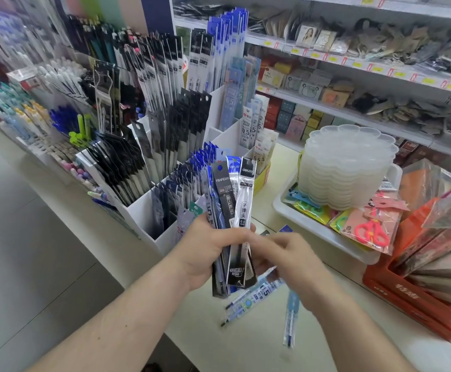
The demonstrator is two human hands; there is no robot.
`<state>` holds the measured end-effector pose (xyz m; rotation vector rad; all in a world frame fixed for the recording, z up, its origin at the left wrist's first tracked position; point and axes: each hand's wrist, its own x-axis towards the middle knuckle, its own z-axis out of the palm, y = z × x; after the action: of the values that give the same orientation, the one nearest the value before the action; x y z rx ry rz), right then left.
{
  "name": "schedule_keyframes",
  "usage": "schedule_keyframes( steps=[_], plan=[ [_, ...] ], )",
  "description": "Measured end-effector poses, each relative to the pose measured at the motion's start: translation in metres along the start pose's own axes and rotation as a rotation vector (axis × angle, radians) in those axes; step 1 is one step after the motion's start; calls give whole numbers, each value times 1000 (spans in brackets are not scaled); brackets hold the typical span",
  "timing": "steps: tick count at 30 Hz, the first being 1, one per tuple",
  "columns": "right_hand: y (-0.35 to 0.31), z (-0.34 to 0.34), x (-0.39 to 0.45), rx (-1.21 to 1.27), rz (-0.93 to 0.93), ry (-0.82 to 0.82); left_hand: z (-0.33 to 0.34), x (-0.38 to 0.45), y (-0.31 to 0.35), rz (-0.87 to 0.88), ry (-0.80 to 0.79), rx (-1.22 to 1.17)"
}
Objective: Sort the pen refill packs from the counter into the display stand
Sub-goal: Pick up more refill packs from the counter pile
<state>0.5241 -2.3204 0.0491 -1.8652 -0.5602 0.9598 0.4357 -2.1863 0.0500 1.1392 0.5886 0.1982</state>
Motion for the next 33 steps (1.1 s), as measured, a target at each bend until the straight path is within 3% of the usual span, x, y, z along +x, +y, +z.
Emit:
schedule_keyframes(
  steps=[3, 8, 13, 16, 25, 30, 33],
  plan=[
    [-12, -7, 5, 126, -106, 236, -5, -1, 4, 8, -85, 25],
    [-27, 9, 11, 148, -228, 121, -4, -2, 6, 28, -129, 78],
    [-28, 11, 8, 307, -226, 227, -10, -7, 11, -11, -141, -31],
    [-33, 9, 8, 425, -161, 287, -12, -10, 14, -35, -91, -37],
    [-57, 11, 19, 523, -137, 166, -21, -16, 35, 102, 97, 103],
    [-90, -1, 47, 526, -221, 290, -32, -17, 61, 283, 254, 106],
    [-114, -15, 74, 435, -418, 452, -38, -20, 72, 333, 309, 88]
  ],
)
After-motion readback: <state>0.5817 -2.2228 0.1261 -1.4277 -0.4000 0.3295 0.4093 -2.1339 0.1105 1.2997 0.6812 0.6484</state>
